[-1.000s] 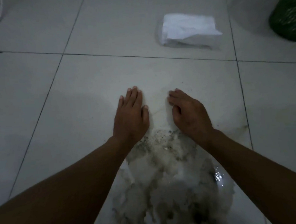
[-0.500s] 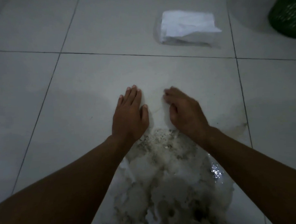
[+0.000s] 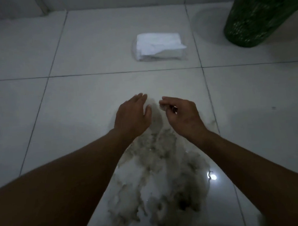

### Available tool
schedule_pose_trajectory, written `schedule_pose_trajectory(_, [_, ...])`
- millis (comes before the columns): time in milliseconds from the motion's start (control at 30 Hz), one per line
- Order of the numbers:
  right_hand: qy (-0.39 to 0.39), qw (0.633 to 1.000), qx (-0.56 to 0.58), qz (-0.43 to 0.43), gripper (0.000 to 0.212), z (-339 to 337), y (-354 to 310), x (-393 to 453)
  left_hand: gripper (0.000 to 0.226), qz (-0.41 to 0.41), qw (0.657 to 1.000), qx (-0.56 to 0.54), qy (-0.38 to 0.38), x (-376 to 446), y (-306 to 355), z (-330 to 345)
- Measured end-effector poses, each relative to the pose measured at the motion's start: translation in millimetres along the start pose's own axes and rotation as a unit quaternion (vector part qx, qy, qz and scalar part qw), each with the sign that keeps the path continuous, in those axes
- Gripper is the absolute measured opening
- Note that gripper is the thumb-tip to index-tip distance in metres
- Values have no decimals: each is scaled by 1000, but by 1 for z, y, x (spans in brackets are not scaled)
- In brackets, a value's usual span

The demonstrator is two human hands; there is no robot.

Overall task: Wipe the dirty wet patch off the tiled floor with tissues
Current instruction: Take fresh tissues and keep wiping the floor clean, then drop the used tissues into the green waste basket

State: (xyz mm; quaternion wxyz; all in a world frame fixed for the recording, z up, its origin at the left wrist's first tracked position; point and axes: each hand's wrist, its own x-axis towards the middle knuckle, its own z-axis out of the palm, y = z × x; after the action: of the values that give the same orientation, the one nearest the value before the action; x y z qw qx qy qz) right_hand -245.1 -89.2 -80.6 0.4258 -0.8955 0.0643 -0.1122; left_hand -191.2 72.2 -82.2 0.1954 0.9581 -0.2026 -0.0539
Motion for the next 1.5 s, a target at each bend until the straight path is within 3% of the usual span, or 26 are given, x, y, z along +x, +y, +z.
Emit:
schedule_pose_trajectory(300, [152,987,-9,60,22,-145,-7,53,45,112,991,-32,60,81,139,-45])
schedule_pose_trajectory(567, [241,967,-76,19,19,-267,1,116,38,203,971,-50,120,161,265,-80])
schedule_pose_trajectory(733, [287,955,-78,17,22,-303,26,167,37,203,970,-28,130,215,309,-83])
schedule_pose_trajectory(933, [303,951,-68,-7,21,-322,71,223,43,188,972,-8,141,275,325,-75])
schedule_pose_trajectory(1167, [247,958,-135,-64,21,-317,116,262,39,175,976,-4,132,314,326,-56])
schedule_pose_trajectory(1367, [262,927,-197,-185,22,-272,104,275,42,149,978,5,146,319,284,-59])
schedule_pose_trajectory(1500, [232,935,-164,-213,23,-219,85,275,43,109,984,30,135,305,234,-64])
